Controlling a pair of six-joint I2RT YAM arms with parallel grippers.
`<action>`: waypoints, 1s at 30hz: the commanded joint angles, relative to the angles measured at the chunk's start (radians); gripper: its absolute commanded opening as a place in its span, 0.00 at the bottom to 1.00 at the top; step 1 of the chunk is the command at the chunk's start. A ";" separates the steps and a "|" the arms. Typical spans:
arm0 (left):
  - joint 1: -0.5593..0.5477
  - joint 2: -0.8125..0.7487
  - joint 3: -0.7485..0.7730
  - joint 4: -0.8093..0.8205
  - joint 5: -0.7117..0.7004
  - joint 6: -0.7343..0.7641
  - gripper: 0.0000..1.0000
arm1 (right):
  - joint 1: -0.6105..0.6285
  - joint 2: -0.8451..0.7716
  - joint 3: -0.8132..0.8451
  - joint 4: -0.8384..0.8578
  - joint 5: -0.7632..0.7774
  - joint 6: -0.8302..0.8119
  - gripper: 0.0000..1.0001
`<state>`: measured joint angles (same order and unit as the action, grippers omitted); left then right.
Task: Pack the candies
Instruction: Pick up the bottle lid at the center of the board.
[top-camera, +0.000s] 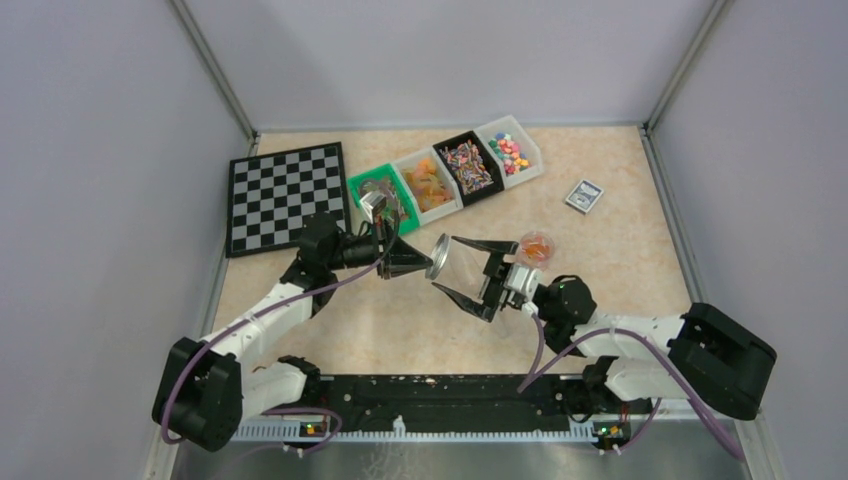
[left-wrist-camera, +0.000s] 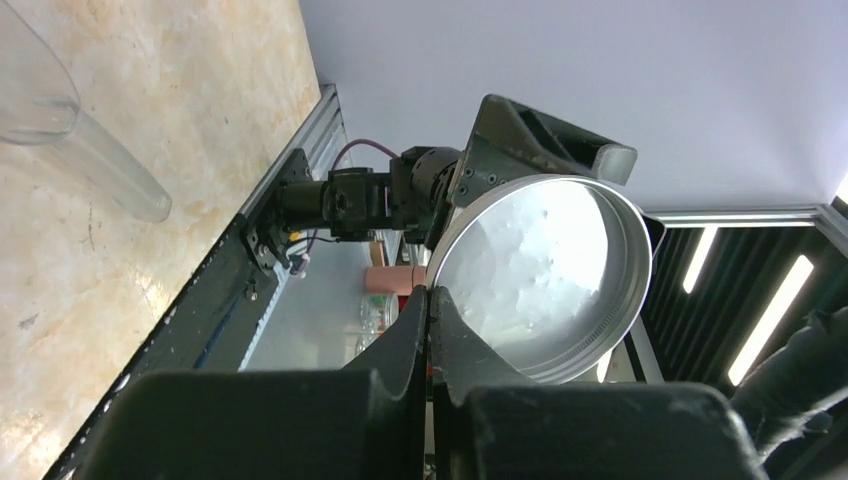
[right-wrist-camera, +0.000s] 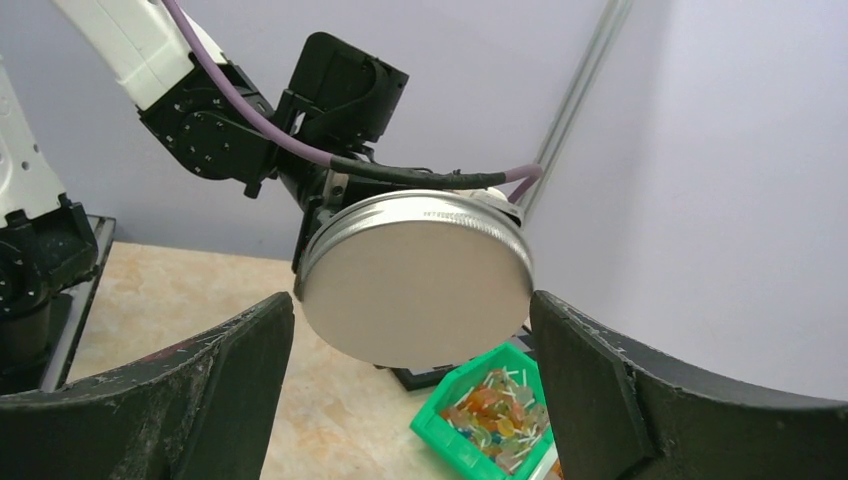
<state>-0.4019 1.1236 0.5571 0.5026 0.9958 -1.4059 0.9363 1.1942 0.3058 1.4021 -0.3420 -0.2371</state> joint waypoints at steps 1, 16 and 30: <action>-0.005 -0.032 0.019 0.090 -0.023 -0.028 0.00 | 0.023 0.018 0.007 0.051 -0.017 -0.016 0.86; -0.008 -0.034 0.012 0.071 -0.006 -0.010 0.00 | 0.024 0.054 0.016 0.159 0.086 -0.001 0.86; -0.014 -0.028 0.013 0.070 0.001 0.001 0.00 | 0.024 0.101 0.030 0.183 0.011 0.037 0.87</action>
<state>-0.4095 1.1099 0.5571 0.5236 0.9791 -1.4254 0.9482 1.2800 0.3084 1.5013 -0.3225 -0.2272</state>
